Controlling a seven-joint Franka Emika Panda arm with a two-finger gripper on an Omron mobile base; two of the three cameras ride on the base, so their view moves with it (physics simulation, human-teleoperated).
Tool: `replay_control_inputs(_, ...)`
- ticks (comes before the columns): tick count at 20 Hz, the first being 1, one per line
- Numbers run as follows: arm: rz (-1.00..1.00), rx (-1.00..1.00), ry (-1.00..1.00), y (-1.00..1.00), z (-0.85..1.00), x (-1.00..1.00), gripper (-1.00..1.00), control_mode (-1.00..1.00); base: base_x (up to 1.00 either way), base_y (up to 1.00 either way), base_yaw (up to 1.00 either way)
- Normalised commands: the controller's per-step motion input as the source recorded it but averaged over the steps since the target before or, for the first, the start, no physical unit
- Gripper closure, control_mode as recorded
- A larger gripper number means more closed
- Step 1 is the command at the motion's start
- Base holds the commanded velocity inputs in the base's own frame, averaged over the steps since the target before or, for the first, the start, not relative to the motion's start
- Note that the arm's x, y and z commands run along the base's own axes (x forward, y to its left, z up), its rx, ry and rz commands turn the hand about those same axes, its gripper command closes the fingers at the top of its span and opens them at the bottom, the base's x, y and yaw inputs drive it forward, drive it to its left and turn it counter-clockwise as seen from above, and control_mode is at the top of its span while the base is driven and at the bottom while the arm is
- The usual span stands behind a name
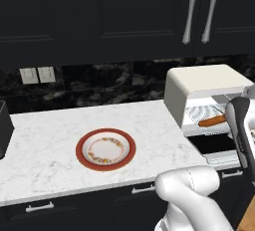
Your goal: Pick up the kebab skewer and baguette bread, and place them inside the toaster oven. Close the toaster oven door and start by setting the timer.
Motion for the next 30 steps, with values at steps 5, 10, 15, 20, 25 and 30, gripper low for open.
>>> replay_control_inputs(5,-0.27,0.22,0.10,-0.91,0.00,0.60,1.00,-1.00,0.00,0.00,0.00)
replay_control_inputs(10,-0.23,0.19,0.06,-0.68,-0.04,0.86,1.00,-1.00,0.00,0.00,0.00)
replay_control_inputs(15,-0.19,0.14,0.01,-0.13,-0.39,0.82,1.00,-1.00,0.00,0.00,0.00)
replay_control_inputs(20,-0.17,0.04,-0.01,-0.04,-0.68,0.55,1.00,-1.00,0.00,0.00,0.00)
replay_control_inputs(25,-0.10,0.00,-0.05,-0.45,-0.45,0.39,1.00,-1.00,0.00,0.00,0.00)
replay_control_inputs(30,-0.03,0.00,-0.11,-0.50,-0.25,0.04,1.00,-1.00,0.00,0.00,0.00)
